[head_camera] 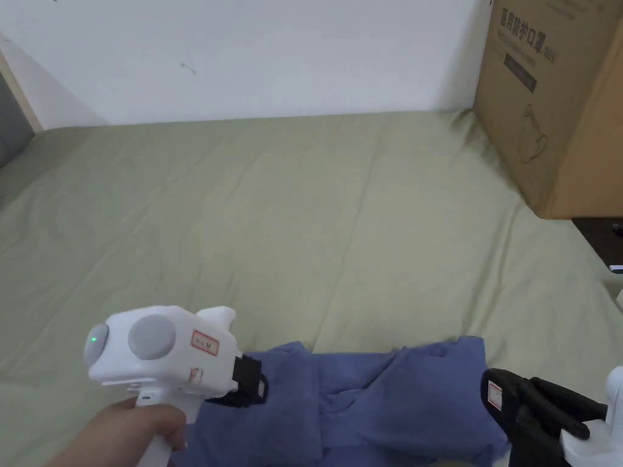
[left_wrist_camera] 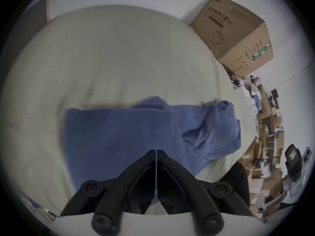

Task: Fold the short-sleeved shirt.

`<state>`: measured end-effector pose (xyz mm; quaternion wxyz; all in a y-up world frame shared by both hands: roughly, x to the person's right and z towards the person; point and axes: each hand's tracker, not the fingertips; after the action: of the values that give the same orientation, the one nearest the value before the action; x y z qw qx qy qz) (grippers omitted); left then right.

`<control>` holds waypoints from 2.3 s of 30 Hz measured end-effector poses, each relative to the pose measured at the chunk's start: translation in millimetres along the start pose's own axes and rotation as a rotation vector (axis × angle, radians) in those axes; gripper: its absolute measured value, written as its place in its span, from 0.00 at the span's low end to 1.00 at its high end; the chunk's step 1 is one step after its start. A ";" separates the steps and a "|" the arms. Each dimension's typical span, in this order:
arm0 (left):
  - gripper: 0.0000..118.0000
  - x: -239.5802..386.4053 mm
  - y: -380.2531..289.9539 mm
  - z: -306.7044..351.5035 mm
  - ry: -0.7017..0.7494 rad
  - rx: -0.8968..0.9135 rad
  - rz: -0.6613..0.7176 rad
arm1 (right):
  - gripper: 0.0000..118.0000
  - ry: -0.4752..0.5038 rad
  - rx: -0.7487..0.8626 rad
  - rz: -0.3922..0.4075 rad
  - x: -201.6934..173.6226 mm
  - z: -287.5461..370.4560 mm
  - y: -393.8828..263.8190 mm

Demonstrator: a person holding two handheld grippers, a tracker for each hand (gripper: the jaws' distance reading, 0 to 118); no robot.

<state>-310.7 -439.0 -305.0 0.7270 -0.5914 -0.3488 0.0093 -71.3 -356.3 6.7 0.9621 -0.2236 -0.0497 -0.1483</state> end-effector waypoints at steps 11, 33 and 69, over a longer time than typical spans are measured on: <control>0.01 48.7 -11.0 -66.7 -0.199 -0.097 -0.105 | 0.00 -0.009 -0.043 -0.017 0.1 -3.1 -7.7; 1.00 -207.3 -44.3 42.7 -0.610 0.069 0.481 | 0.00 0.027 -0.115 0.076 -44.9 -39.5 7.2; 0.10 -3.9 -6.2 42.5 0.557 -0.034 -0.300 | 0.00 0.033 -0.058 -0.027 -7.9 -21.9 -1.1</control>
<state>-338.1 -406.3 -299.1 0.7778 -0.5253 -0.2198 -0.2659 -78.5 -364.9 -13.7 0.9537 -0.2483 -0.0325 -0.1663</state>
